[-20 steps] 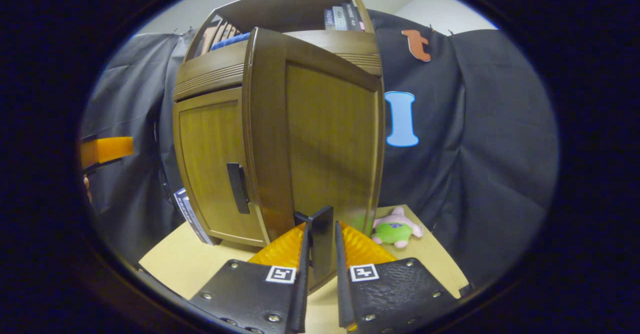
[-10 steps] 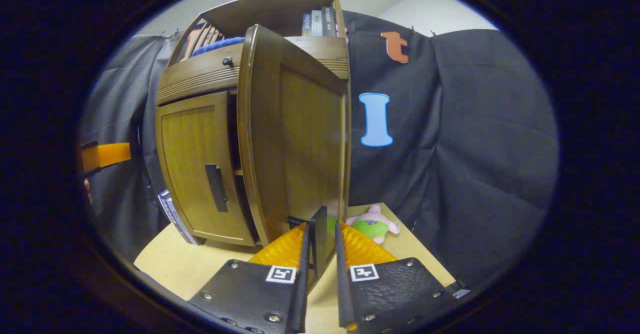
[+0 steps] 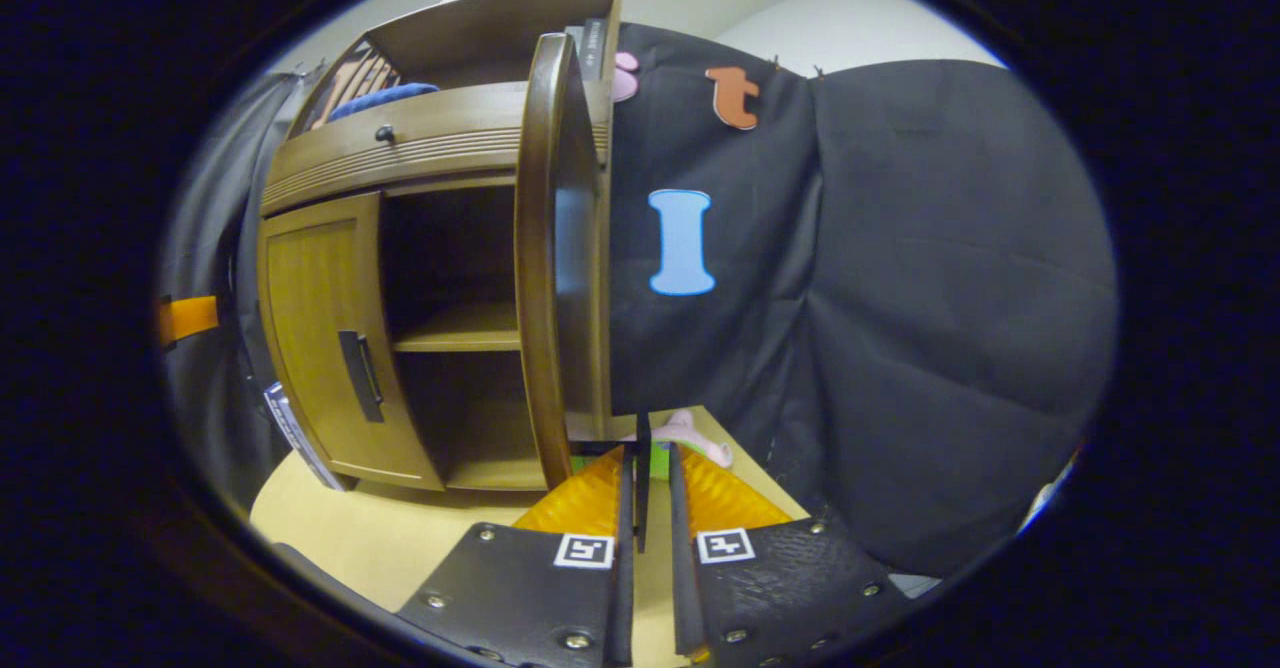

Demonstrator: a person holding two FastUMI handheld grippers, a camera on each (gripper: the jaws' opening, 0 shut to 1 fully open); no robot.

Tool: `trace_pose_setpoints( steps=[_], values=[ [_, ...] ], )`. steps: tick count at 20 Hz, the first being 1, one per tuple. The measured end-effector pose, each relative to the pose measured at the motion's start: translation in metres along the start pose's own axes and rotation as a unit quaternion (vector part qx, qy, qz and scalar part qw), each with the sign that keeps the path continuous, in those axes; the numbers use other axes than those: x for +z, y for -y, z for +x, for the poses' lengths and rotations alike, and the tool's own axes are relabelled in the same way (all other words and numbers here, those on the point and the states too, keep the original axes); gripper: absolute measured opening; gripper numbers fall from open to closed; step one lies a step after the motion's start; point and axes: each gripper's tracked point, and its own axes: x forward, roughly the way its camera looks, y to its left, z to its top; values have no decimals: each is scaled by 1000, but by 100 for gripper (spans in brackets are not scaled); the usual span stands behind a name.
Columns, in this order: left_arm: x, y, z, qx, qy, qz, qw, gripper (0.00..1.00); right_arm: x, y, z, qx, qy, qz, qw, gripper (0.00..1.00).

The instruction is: Open the right door of the double-door shoe cabinet with the right hand, and open the left door with the left hand.

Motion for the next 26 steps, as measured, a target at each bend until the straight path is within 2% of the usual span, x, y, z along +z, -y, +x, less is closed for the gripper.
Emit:
trace_pose_setpoints(
  steps=[7, 13, 17, 20, 22, 26],
  values=[
    [-8, 14, 10, -10, -8, -2, 1000, 94, 0, 40, 1, -47, 3, -2, 999, 16],
    [-13, 32, 32, -23, -9, 0, 1000, 94, 0, 45, 1, -45, 1, 8, 999, 16],
    [-16, 44, 63, -31, -4, 10, 999, 94, 2, 45, 2, -42, 1, 17, 999, 16],
    [-22, 50, 102, -32, 4, 24, 999, 96, 4, 51, -2, -57, 7, 14, 998, 16],
    [-34, 49, 130, -25, -3, 30, 999, 85, 10, 55, -5, -75, 10, 14, 997, 16],
    [-60, 47, 175, -18, -32, 21, 999, 78, 9, 94, -30, -122, 10, 20, 992, 16]
  ],
)
